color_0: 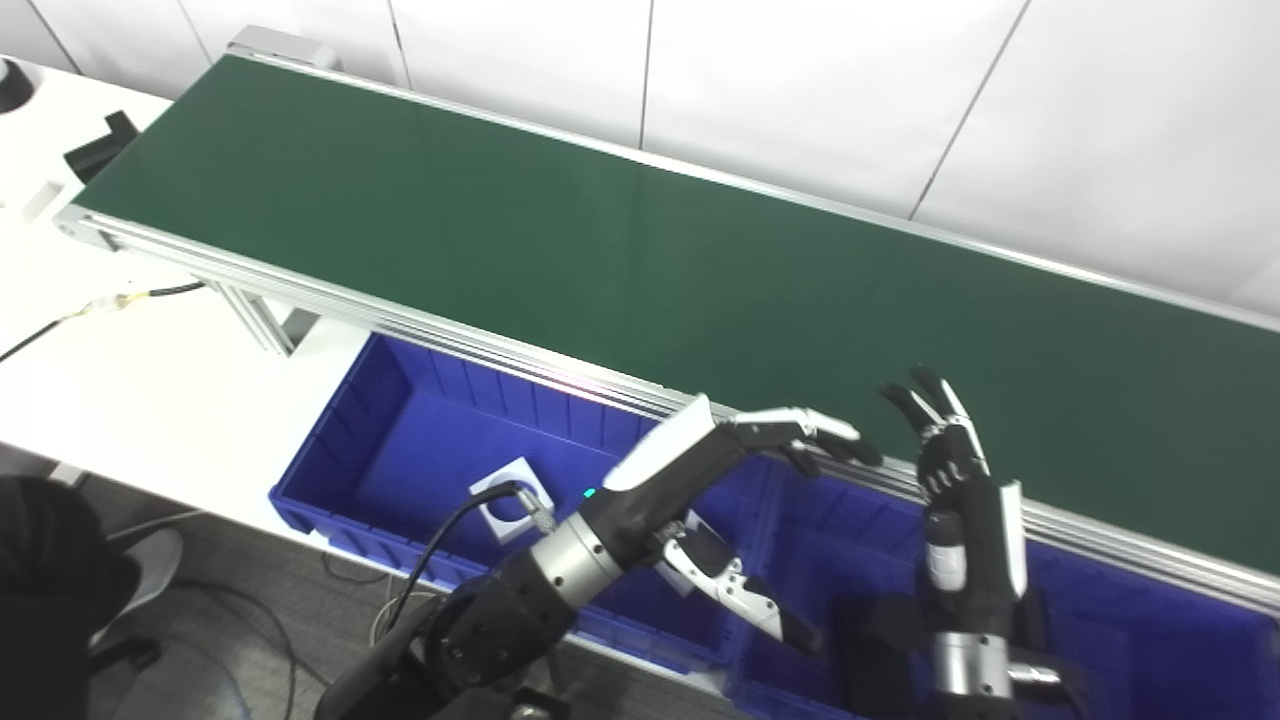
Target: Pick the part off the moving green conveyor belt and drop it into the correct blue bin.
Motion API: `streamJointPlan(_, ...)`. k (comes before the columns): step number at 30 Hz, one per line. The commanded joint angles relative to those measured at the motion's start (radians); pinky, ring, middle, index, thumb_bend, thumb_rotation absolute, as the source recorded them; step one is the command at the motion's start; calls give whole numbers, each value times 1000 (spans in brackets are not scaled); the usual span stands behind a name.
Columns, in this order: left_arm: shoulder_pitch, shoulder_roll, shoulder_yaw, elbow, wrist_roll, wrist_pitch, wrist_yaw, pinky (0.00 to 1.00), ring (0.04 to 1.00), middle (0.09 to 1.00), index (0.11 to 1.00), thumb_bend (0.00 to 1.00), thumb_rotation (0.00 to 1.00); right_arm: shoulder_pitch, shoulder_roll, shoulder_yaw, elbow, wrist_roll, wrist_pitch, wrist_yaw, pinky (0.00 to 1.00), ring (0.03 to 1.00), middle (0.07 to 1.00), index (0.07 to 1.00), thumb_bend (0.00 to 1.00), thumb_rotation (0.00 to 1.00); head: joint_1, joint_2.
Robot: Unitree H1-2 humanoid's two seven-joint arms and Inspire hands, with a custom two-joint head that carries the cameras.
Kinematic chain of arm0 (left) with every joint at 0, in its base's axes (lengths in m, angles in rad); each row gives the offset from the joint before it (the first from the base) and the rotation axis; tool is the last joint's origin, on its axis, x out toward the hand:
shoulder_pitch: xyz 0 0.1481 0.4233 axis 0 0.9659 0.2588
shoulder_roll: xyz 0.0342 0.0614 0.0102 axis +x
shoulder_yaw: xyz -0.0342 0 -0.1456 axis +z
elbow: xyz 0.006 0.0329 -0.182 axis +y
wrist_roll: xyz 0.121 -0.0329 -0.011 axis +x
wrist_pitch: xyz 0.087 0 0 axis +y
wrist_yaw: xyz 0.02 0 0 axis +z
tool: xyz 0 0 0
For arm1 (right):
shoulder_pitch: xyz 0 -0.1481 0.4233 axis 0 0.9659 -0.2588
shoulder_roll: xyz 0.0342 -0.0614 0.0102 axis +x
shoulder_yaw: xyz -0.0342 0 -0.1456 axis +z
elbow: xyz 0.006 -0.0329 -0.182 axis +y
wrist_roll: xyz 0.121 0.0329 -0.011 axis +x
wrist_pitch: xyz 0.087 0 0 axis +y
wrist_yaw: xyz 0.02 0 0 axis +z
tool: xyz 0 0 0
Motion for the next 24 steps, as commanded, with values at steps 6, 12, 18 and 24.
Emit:
streamJointPlan(6,-24,8,87,84,-70,-149,-24,610,743,796,750,834,444,-15,68,35,50,-103,-89,-70,970,917,864,898,976,973,-278,-63)
streamJointPlan(12,-43,39,141,309,-68,-264,41,706,826,868,793,863,595,-33,110,104,138,-148,-92,-219,939,930,897,909,999,960,-493,-136)
streamJointPlan(18,-71,90,86,435,-56,-264,139,845,909,918,857,881,746,-40,86,184,174,-146,-92,-321,997,980,957,963,1000,939,-526,-194)
streamJointPlan(24,-83,111,6,487,-43,-264,217,930,976,966,908,924,834,-32,41,231,165,-139,-92,-378,1000,987,976,960,1000,943,-455,-214)
